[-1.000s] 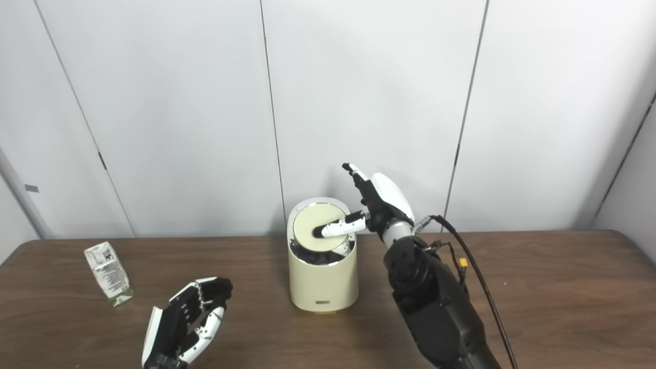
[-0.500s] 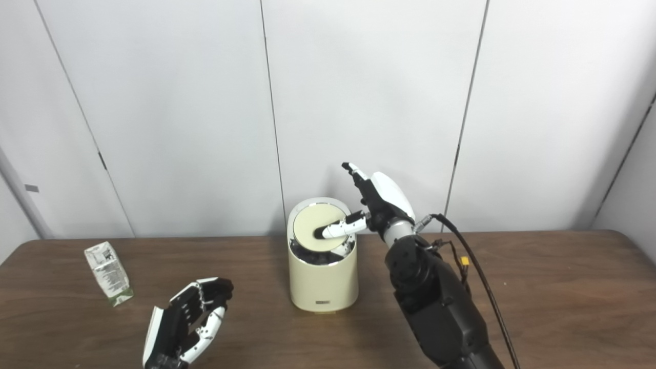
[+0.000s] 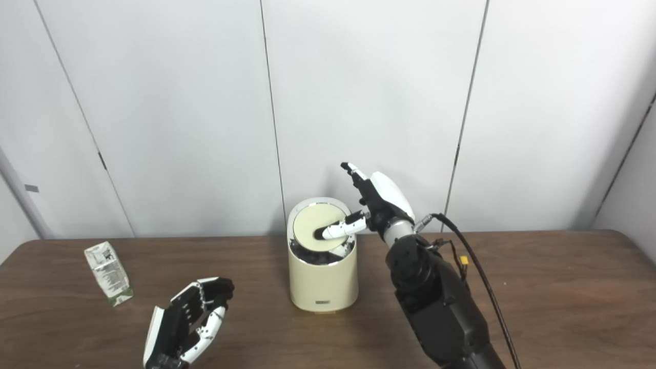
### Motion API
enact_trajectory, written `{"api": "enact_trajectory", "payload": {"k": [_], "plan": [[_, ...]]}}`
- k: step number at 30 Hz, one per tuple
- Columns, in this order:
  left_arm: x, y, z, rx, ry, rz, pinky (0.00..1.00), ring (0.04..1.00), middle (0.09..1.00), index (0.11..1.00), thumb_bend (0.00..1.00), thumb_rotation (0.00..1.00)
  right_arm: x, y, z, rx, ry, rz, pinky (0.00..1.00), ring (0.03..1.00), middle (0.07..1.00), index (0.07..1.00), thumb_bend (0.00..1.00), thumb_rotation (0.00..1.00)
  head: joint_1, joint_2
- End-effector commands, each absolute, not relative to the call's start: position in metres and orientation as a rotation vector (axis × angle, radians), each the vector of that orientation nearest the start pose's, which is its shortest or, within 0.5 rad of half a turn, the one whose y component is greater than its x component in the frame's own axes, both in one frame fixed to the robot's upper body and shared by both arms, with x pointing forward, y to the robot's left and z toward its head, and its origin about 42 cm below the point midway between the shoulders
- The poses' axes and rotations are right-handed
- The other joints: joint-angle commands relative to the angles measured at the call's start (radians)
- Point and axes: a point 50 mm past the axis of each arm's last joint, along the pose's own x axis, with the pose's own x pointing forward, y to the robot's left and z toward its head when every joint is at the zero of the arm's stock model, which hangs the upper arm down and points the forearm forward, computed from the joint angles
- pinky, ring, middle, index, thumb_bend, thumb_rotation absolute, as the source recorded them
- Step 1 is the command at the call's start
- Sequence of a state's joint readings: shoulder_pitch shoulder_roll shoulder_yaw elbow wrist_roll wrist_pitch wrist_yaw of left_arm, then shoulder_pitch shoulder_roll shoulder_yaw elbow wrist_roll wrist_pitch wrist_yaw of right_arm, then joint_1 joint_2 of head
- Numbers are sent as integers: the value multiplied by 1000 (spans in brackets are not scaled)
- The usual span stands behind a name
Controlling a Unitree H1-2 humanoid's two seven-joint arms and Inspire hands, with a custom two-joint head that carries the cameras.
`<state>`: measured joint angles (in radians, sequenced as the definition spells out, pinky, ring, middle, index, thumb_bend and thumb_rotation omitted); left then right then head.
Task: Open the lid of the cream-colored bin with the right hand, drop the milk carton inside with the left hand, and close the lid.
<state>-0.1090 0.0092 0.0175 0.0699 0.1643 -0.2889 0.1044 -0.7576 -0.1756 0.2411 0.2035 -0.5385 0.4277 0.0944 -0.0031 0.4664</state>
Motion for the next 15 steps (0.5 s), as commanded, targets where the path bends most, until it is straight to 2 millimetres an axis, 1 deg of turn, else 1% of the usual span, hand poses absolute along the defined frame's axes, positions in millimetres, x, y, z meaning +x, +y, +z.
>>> {"api": "enact_trajectory", "payload": {"k": [1,4,5,6,8,12,15], "plan": [[315,207,121,150,-326,64,606,662,668,662,215,241,479,-156,314,-847,-237,79,752,900,953,955,953,199,0,-3],[316,207,119,145,-326,60,604,664,670,664,205,223,479,-156,311,-851,-236,74,740,891,948,948,952,194,1,-2],[316,207,118,140,-325,60,605,664,670,663,209,220,480,-156,310,-849,-231,72,737,888,947,947,950,190,-3,-14],[317,207,115,137,-321,63,602,663,668,662,212,217,481,-155,307,-850,-226,69,739,889,947,947,944,182,-10,-39],[317,206,110,127,-309,61,604,662,670,662,212,212,482,-155,301,-854,-226,66,753,894,945,944,935,163,-15,-50],[315,203,109,108,-285,60,616,664,676,670,210,182,486,-154,299,-862,-224,67,799,920,950,940,923,120,-26,-39],[316,201,111,114,-296,61,601,652,667,668,225,205,488,-155,300,-870,-204,76,782,918,959,951,905,126,-28,-37]]}}
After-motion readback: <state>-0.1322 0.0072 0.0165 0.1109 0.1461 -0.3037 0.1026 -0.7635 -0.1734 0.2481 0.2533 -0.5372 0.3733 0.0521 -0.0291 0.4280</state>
